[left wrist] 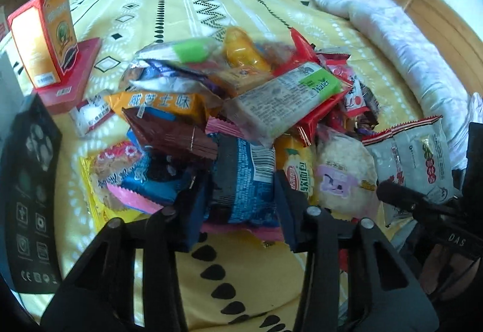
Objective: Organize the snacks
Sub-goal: 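Grasp the dark blue snack packet with the left tool, then carry the rice-puff bag and blue packet over the glass bowl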
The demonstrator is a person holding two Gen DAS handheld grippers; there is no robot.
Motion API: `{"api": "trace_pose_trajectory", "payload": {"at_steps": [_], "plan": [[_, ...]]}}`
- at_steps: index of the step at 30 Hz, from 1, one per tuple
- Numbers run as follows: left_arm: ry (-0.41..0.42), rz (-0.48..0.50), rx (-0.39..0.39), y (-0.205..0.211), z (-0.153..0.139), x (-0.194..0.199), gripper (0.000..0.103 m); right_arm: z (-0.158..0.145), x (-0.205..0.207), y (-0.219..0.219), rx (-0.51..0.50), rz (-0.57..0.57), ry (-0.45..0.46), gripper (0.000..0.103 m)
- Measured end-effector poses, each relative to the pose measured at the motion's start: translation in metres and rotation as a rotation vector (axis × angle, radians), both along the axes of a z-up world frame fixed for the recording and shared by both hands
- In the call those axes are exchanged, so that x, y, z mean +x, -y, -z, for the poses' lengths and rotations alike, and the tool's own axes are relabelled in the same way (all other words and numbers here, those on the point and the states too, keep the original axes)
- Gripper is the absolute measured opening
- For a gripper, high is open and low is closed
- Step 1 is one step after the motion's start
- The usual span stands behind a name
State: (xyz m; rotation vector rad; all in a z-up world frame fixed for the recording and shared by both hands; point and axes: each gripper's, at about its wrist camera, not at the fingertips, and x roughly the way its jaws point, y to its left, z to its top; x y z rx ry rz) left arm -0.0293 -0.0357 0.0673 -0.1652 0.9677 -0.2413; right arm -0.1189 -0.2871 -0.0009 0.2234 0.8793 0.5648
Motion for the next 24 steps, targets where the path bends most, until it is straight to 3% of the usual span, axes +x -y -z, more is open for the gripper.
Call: {"api": "trace_pose_trajectory", "payload": {"at_steps": [15, 24], "plan": [[0.072, -0.055, -0.041, -0.029, -0.034, -0.039, 0.029, -0.01, -0.006, 0.01, 0.065, 0.015, 0.036, 0.021], [0.213, -0.093, -0.014, -0.044, -0.086, -0.05, 0.026, -0.028, -0.005, 0.009, 0.063, 0.017, 0.078, 0.021]]}}
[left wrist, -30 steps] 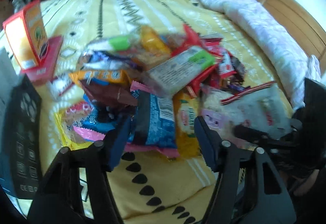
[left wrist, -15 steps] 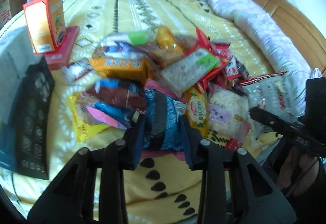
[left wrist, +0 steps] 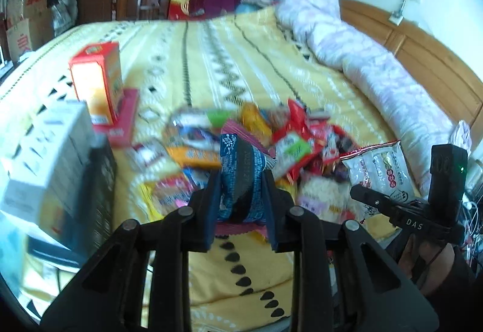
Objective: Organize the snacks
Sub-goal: 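Carry the rice-puff bag and blue packet over the glass bowl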
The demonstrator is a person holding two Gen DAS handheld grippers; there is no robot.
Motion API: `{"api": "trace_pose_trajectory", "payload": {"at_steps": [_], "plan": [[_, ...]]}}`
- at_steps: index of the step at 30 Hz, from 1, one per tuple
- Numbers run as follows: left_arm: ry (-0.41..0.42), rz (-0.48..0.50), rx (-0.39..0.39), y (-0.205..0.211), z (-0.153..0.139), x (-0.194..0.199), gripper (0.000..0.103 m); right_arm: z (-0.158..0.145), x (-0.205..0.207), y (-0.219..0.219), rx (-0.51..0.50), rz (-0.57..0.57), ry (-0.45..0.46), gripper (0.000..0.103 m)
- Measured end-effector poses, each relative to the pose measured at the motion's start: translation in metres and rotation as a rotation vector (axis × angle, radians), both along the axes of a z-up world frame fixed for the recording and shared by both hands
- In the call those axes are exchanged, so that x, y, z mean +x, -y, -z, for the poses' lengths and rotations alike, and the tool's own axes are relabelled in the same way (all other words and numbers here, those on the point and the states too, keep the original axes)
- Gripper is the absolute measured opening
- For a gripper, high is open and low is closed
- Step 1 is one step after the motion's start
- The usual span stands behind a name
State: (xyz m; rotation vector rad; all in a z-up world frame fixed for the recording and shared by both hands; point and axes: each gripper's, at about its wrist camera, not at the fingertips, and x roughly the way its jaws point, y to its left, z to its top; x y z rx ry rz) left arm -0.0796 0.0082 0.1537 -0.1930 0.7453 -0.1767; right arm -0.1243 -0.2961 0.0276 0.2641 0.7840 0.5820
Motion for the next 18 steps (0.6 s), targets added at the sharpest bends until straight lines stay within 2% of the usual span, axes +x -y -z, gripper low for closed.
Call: {"api": "trace_pose_trajectory", "payload": {"at_steps": [9, 18], "plan": [[0.077, -0.084, 0.003, -0.037, -0.029, -0.011, 0.023, -0.052, 0.01, -0.03, 0.003, -0.036, 0.083, 0.021], [0.141, -0.157, -0.046, -0.083, -0.048, -0.031, 0.021, -0.112, 0.013, -0.105, -0.025, -0.146, 0.184, 0.021]]}}
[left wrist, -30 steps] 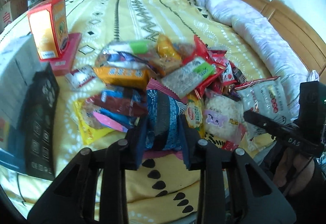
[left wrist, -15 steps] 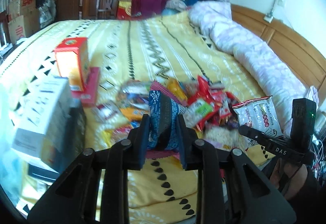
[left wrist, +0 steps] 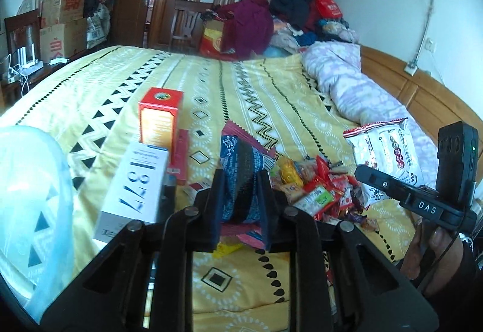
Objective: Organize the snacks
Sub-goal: 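Carry the rice-puff bag and blue packet over the glass bowl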
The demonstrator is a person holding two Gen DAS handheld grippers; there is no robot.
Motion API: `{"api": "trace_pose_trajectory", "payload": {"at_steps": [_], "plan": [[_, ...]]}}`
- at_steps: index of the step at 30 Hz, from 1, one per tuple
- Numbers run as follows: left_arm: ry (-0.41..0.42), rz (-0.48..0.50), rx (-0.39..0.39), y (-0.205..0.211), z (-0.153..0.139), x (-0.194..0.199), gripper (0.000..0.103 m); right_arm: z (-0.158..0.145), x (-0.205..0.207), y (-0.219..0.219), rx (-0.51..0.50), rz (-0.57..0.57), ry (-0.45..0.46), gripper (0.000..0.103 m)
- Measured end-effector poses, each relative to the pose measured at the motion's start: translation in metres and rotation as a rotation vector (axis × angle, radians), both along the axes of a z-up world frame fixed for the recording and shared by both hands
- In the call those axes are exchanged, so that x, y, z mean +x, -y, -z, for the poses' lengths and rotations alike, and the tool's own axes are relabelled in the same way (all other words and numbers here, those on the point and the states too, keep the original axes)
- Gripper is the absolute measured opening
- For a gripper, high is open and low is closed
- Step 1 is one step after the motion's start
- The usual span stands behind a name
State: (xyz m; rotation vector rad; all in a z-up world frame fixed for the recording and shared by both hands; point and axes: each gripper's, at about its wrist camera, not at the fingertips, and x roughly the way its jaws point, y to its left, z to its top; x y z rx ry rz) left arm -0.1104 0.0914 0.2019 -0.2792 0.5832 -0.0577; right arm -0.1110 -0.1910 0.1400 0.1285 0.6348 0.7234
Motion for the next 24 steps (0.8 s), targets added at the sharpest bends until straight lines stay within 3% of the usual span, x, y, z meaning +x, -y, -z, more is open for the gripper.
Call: {"api": "trace_pose_trajectory", "payload": {"at_steps": [5, 11, 18, 24], "plan": [[0.048, -0.081, -0.041, -0.044, -0.015, -0.023, 0.02, -0.03, 0.002, -0.048, 0.023, -0.086, 0.027, 0.021], [0.068, -0.279, -0.038, -0.119, -0.029, -0.069, 0.02, -0.054, -0.003, -0.143, 0.066, -0.272, 0.032, 0.021], [-0.021, -0.524, 0.012, -0.186, -0.017, -0.108, 0.019, -0.055, -0.029, -0.259, 0.079, -0.5, 0.008, 0.021], [-0.08, -0.579, 0.024, -0.199, 0.0, -0.11, 0.019, -0.032, -0.044, -0.337, 0.033, -0.609, -0.054, 0.021]]}}
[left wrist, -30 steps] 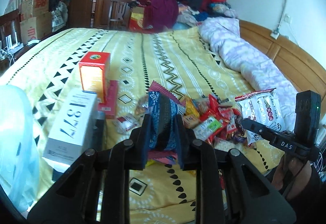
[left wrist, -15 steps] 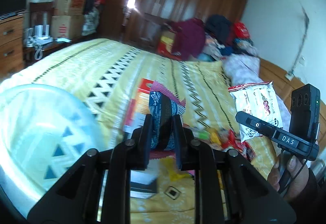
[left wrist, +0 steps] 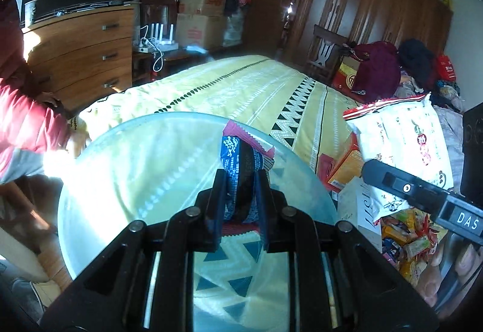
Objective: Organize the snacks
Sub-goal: 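Carry the rice-puff bag and blue packet over the glass bowl, then open both tools to drop the two packets into the bowl, then move both tools back over the snacks on the bed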
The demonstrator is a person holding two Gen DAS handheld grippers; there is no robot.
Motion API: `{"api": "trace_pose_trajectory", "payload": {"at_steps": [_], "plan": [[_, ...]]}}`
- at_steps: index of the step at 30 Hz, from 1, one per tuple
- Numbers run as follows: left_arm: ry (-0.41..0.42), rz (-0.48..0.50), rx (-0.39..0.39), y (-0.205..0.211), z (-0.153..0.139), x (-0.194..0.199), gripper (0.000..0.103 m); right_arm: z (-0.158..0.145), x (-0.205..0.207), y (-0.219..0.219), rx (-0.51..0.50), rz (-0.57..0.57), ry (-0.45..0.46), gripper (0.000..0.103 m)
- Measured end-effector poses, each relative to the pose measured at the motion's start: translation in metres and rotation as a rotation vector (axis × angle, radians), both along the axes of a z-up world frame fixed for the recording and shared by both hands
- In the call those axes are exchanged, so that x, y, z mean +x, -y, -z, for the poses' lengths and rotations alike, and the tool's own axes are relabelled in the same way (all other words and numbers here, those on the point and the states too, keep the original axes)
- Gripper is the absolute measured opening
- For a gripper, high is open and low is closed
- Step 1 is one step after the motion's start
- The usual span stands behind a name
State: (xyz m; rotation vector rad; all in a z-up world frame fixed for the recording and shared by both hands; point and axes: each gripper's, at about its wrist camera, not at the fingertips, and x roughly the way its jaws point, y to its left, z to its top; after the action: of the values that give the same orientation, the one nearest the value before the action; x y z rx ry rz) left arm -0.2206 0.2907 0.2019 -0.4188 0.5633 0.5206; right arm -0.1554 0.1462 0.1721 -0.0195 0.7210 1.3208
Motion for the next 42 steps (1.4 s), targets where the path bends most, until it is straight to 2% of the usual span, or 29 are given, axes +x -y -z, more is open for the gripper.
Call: {"api": "trace_pose_trajectory", "payload": {"at_steps": [5, 11, 20, 21, 23, 24, 25, 28, 34, 38, 40, 42], "plan": [[-0.029, -0.004, -0.032, -0.01, 0.012, 0.0, 0.019, 0.022, -0.001, -0.024, -0.056, -0.018, -0.018, 0.021], [-0.057, -0.007, -0.059, -0.02, 0.023, -0.006, 0.019, 0.033, 0.002, -0.038, -0.087, -0.02, -0.042, 0.021], [-0.09, -0.037, -0.057, -0.025, 0.026, -0.004, 0.02, 0.044, 0.0, -0.051, -0.122, -0.036, -0.055, 0.023], [-0.094, -0.042, -0.057, -0.026, 0.026, -0.004, 0.024, 0.044, 0.001, -0.051, -0.125, -0.038, -0.054, 0.031], [-0.097, -0.05, -0.055, -0.026, 0.025, -0.004, 0.037, 0.042, 0.001, -0.051, -0.128, -0.035, -0.051, 0.048], [-0.098, -0.06, -0.048, -0.026, 0.024, -0.004, 0.05, 0.04, 0.001, -0.051, -0.125, -0.03, -0.048, 0.053], [-0.096, -0.069, -0.04, -0.025, 0.023, -0.005, 0.061, 0.038, 0.001, -0.05, -0.12, -0.025, -0.046, 0.054], [-0.1, -0.086, -0.016, -0.024, 0.021, -0.006, 0.074, 0.032, 0.001, -0.045, -0.113, -0.018, -0.034, 0.055], [-0.104, -0.086, 0.02, -0.014, 0.017, -0.005, 0.081, 0.011, -0.017, -0.013, -0.085, 0.003, 0.051, 0.056], [-0.04, -0.012, 0.05, 0.008, 0.001, -0.007, 0.081, 0.004, -0.039, 0.04, -0.071, 0.027, 0.109, 0.056], [0.01, 0.047, 0.103, 0.031, -0.014, -0.008, 0.086, 0.012, -0.05, 0.074, -0.085, 0.064, 0.126, 0.062], [0.066, 0.115, 0.158, 0.063, -0.027, -0.008, 0.094, 0.028, -0.062, 0.118, -0.125, 0.157, 0.152, 0.076]]}}
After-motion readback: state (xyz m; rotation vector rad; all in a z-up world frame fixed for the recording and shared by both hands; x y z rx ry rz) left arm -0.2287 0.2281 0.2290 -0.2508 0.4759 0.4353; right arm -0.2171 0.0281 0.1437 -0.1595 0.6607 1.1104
